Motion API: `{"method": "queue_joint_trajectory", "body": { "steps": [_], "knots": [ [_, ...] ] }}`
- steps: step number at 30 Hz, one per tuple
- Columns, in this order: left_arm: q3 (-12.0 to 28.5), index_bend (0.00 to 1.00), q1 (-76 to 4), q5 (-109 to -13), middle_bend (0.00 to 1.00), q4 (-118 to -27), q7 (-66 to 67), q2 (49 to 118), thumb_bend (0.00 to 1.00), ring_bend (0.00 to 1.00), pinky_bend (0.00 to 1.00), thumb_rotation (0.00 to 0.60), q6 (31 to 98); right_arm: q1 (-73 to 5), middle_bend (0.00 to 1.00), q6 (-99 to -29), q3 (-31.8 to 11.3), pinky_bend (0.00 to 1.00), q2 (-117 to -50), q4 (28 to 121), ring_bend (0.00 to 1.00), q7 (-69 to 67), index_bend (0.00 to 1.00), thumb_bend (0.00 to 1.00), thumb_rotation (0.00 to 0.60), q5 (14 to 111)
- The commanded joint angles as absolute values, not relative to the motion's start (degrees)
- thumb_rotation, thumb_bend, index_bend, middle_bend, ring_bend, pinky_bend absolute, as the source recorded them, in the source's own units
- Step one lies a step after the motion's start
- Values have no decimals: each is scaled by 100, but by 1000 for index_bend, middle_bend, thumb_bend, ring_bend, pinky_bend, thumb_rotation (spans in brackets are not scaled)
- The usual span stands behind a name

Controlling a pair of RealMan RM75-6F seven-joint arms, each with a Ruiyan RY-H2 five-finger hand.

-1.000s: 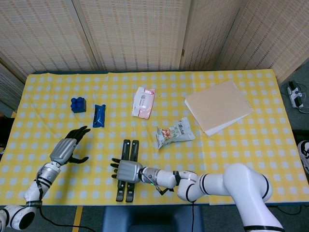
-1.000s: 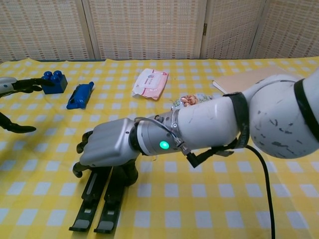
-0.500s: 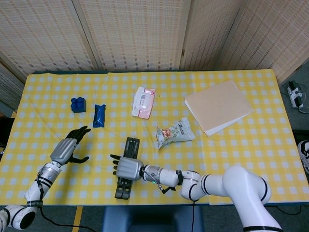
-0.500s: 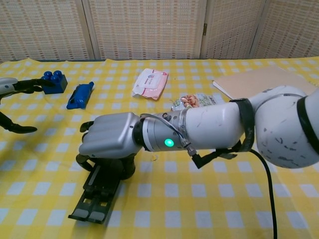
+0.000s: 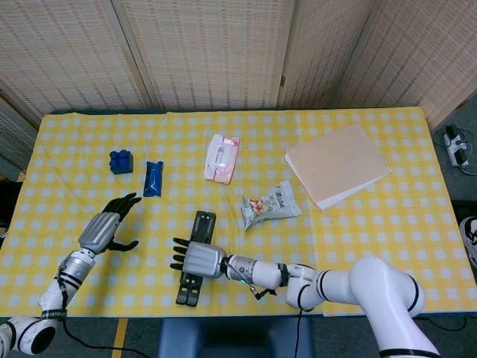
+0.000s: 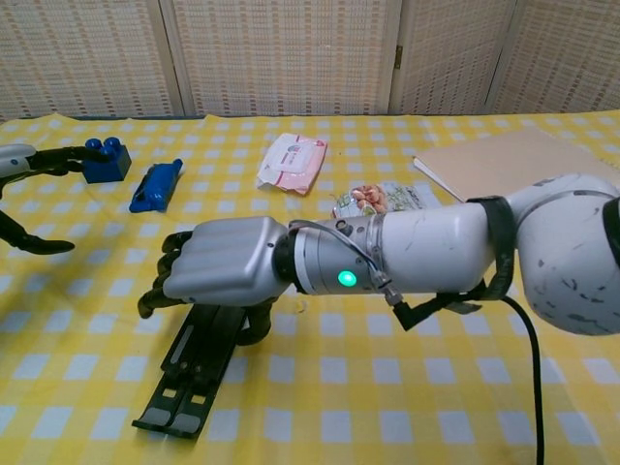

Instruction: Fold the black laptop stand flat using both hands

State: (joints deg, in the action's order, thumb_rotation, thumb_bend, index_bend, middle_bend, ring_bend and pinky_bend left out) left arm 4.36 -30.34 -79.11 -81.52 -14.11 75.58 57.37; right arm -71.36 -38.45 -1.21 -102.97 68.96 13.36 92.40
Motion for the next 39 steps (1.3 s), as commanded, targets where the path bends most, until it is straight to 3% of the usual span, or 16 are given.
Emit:
{"method": "queue_joint_trajectory", "body": {
  "steps": [1, 6, 13, 19, 29, 39],
  "knots": [
    [470, 0, -3020, -7893, 0, -8209, -1282, 7518, 270, 0, 0, 600, 5815, -6867, 0, -4026, -170, 0, -10007, 7349, 9, 1740, 0, 313, 600, 9026],
    [566, 0, -2916, -7757, 0, -8345, -888, 7449, 272, 0, 0, 600, 6094, -6177, 11, -4760, -157, 0, -9381, 8179, 19, 2207, 0, 313, 600, 8672],
    [619, 0, -2647, -7520, 0, -8467, 240, 7282, 297, 0, 0, 600, 6675, -4865, 45, -6332, 42, 0, -8312, 9219, 10, 2719, 0, 313, 600, 8313],
    [605, 0, -2365, -7418, 0, -8676, 853, 7106, 304, 0, 0, 600, 7155, -3926, 37, -7347, 237, 0, -7453, 9883, 5, 2150, 0, 313, 600, 8280],
    [229, 4, -1671, -7683, 0, -9153, 1029, 6775, 306, 0, 0, 600, 7888, -2331, 15, -8626, 669, 0, -6546, 9953, 0, 1153, 0, 313, 600, 8111],
    [-188, 22, -898, -8375, 0, -9182, 895, 6904, 306, 0, 0, 600, 8875, -1313, 3, -9154, 829, 0, -6218, 9717, 0, 47, 0, 312, 600, 8226]
  ]
}}
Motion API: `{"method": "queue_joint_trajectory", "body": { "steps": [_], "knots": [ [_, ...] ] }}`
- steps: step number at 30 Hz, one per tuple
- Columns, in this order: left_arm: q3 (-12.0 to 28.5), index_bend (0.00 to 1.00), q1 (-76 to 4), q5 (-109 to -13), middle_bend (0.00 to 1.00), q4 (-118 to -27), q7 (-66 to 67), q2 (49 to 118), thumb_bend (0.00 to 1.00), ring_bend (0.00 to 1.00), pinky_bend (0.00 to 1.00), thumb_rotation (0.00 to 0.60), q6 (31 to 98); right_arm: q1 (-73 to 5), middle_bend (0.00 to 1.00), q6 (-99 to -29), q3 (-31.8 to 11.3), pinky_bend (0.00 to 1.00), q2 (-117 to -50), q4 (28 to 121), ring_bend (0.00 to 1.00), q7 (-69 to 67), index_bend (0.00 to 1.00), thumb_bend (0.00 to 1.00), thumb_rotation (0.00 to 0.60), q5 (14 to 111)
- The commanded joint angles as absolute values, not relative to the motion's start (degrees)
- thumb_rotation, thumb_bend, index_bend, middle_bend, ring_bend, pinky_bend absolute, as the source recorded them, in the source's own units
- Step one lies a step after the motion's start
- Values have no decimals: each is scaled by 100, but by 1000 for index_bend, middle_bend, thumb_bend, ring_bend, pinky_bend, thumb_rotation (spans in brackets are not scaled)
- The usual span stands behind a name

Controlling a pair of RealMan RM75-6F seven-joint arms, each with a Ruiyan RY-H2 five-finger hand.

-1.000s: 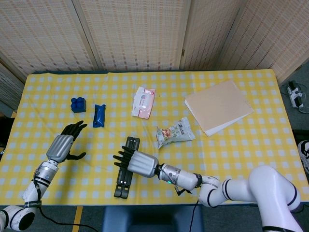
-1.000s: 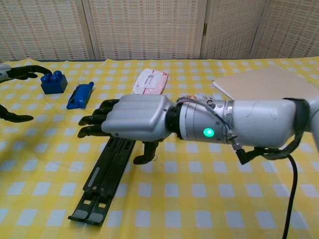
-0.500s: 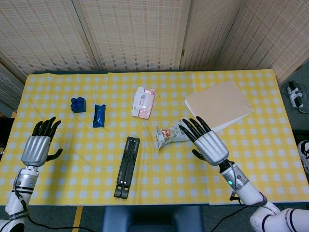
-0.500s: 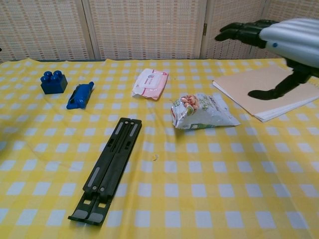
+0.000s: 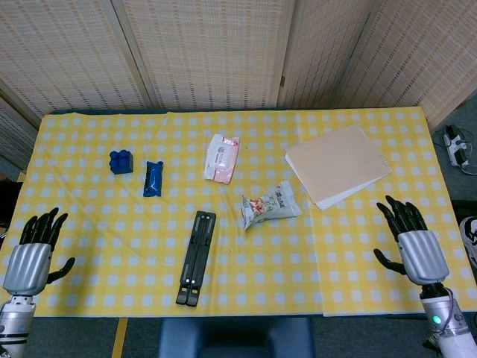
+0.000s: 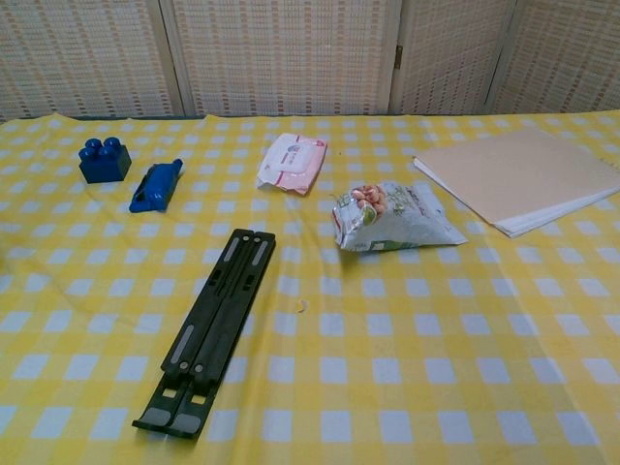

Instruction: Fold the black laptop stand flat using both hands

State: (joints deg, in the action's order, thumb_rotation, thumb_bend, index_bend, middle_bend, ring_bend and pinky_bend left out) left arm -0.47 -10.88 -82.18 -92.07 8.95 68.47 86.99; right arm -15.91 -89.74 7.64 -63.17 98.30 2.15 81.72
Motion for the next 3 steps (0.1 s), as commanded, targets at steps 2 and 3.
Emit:
{"method": "queue_joint_trajectory", "body": {
  "steps": [2, 3],
  "knots": [
    [-271, 25, -806, -8417, 0, -9219, 922, 6878, 306, 0, 0, 600, 8881, -1208, 3, -9165, 807, 0, -6220, 9706, 0, -41, 0, 312, 600, 8256],
    [-292, 26, -780, -8426, 0, -9239, 921, 6862, 305, 0, 0, 600, 8870, -1181, 3, -9153, 792, 0, -6220, 9699, 0, -67, 0, 312, 600, 8273]
  ]
}}
